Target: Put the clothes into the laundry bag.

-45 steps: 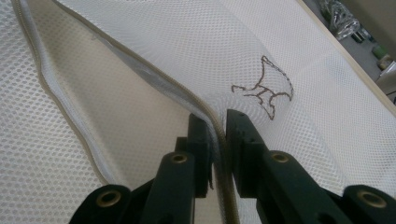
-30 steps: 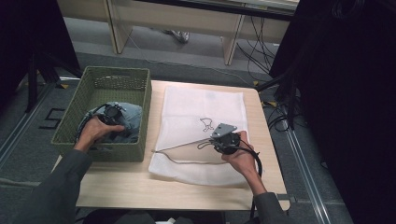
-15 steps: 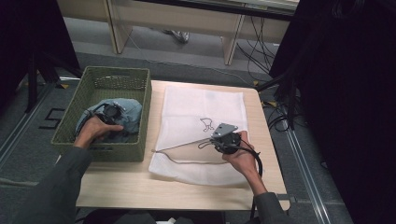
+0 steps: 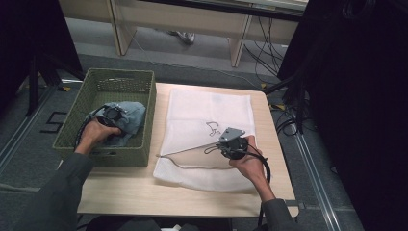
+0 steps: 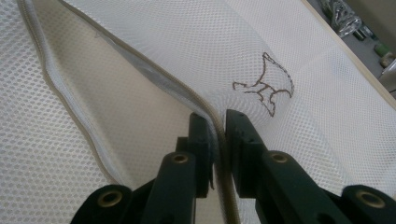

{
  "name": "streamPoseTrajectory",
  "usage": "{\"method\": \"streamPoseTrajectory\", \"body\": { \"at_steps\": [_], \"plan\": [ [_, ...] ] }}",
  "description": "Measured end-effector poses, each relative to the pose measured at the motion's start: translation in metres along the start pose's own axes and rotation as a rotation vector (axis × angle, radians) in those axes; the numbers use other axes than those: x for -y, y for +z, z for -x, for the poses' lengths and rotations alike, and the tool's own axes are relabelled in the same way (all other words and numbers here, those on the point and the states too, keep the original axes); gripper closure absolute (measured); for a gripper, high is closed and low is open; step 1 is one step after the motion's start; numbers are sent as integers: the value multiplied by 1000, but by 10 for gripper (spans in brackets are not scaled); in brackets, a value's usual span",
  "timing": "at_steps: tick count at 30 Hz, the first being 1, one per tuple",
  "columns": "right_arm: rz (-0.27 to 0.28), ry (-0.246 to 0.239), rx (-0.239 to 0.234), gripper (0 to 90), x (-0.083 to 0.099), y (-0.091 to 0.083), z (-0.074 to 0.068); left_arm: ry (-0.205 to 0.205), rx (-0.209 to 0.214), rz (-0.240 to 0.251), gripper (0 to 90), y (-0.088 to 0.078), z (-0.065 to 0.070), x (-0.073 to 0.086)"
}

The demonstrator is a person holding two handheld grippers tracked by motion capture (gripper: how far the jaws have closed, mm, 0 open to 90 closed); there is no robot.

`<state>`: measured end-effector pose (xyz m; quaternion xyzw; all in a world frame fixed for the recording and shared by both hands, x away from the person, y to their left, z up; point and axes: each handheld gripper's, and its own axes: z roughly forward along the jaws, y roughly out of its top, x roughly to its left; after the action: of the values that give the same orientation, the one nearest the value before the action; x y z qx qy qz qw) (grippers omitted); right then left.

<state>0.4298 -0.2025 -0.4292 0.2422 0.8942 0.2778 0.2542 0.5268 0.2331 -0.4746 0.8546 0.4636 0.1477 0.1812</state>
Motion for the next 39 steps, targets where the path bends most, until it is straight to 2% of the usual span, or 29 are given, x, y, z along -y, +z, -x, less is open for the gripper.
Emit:
{"method": "streamPoseTrajectory", "body": {
  "at_steps": [1,2,4,5,6,7,8,10,11,13,16,17,18,20,21,24,25,28,30,32,33,35,39],
  "plan": [
    [0,-8,-3,809,0,0,0,13,-13,-1,571,-2,-1,0],
    [5,-27,-2,810,0,0,1,6,-21,16,579,-3,1,-1],
    [1,7,0,814,0,-1,0,-2,-28,45,592,-8,1,-1],
    [8,-16,-1,815,0,0,2,-3,-33,59,595,-13,1,-2],
    [6,-3,0,817,0,-1,1,-9,-31,78,598,-17,0,-2],
    [12,-12,4,819,-1,-1,2,-9,-31,78,599,-17,0,-2],
    [14,-13,3,820,0,-1,2,-39,-21,133,600,-27,-4,-2],
    [15,-10,3,822,0,-2,2,-52,11,171,601,-40,-9,-4],
    [13,7,5,826,0,-2,1,-62,17,200,603,-47,-11,-4],
    [16,-2,6,829,0,-2,2,-76,41,247,604,-62,-14,-6],
    [19,-4,5,832,-1,-3,3,-54,56,297,604,-84,-12,-6],
    [19,-4,5,832,-1,-3,3,-54,56,297,603,-84,-12,-6],
    [21,-5,2,831,-1,-3,4,-36,55,316,602,-94,-10,-5],
    [16,12,4,831,0,-4,2,-43,60,334,601,-102,-10,-3],
    [17,6,4,831,0,-4,2,-49,70,345,601,-106,-10,-2],
    [21,8,8,832,0,-4,3,-37,77,362,601,-115,-9,-1],
    [22,4,8,833,0,-4,3,-26,64,380,601,-125,-7,1],
    [24,-5,6,833,0,-4,4,-26,67,414,601,-143,-5,5],
    [19,13,7,833,0,-4,3,-12,80,424,600,-154,-2,7],
    [22,7,9,834,0,-5,3,10,80,429,599,-165,1,10],
    [33,-21,10,836,0,-5,5,9,82,442,599,-170,3,12],
    [30,9,16,837,0,-6,4,19,108,462,599,-180,7,17],
    [36,8,9,841,0,-7,6,37,126,509,595,-203,20,25]
  ]
}}
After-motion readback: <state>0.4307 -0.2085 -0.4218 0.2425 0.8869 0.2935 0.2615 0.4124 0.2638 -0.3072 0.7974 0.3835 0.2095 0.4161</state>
